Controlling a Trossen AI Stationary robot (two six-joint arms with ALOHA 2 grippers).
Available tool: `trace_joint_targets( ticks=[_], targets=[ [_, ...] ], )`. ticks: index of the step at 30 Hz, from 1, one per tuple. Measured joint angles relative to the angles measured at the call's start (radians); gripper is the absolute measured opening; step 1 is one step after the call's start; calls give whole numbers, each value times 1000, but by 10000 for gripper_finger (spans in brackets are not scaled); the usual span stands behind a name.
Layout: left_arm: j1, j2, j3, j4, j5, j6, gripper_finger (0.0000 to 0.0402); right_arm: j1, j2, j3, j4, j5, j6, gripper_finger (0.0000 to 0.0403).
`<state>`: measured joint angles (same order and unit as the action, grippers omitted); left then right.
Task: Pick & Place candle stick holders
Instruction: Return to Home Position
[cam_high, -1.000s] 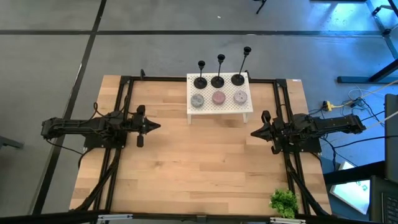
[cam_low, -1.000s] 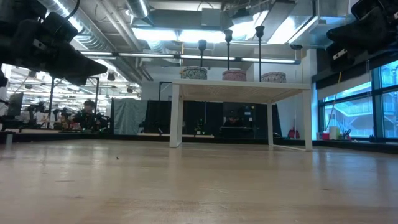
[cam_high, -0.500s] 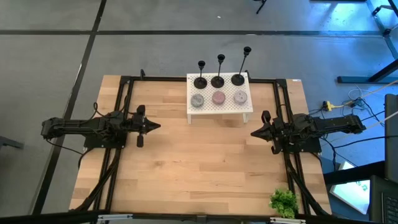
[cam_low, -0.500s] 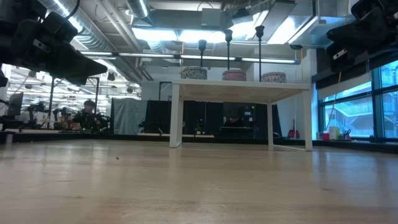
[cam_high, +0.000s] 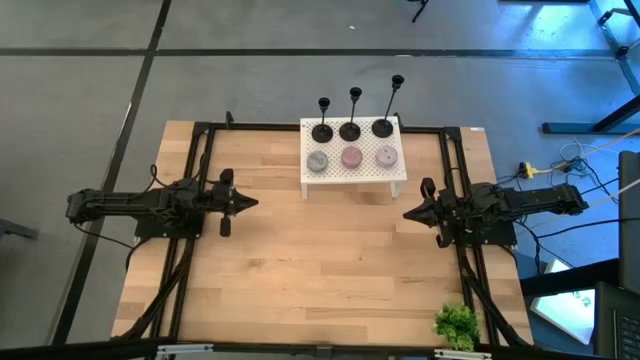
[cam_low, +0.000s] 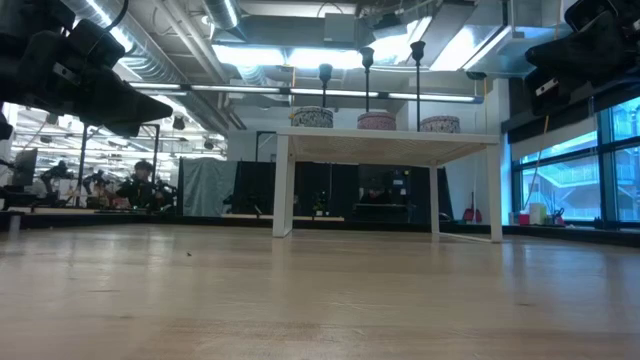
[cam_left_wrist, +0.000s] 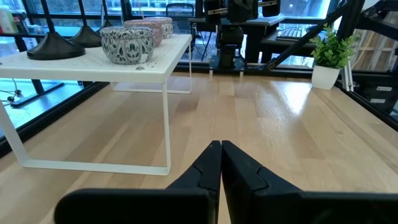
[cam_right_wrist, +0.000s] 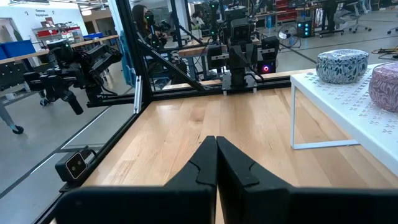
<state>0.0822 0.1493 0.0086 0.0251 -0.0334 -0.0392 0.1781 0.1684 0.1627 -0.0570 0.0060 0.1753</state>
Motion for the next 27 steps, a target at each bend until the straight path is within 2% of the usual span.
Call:
trace_joint_targets(
  ticks=[27],
  targets=[
    [0,0,0,0,0,0,5,0,0,0,0,0,0,0]
  ],
)
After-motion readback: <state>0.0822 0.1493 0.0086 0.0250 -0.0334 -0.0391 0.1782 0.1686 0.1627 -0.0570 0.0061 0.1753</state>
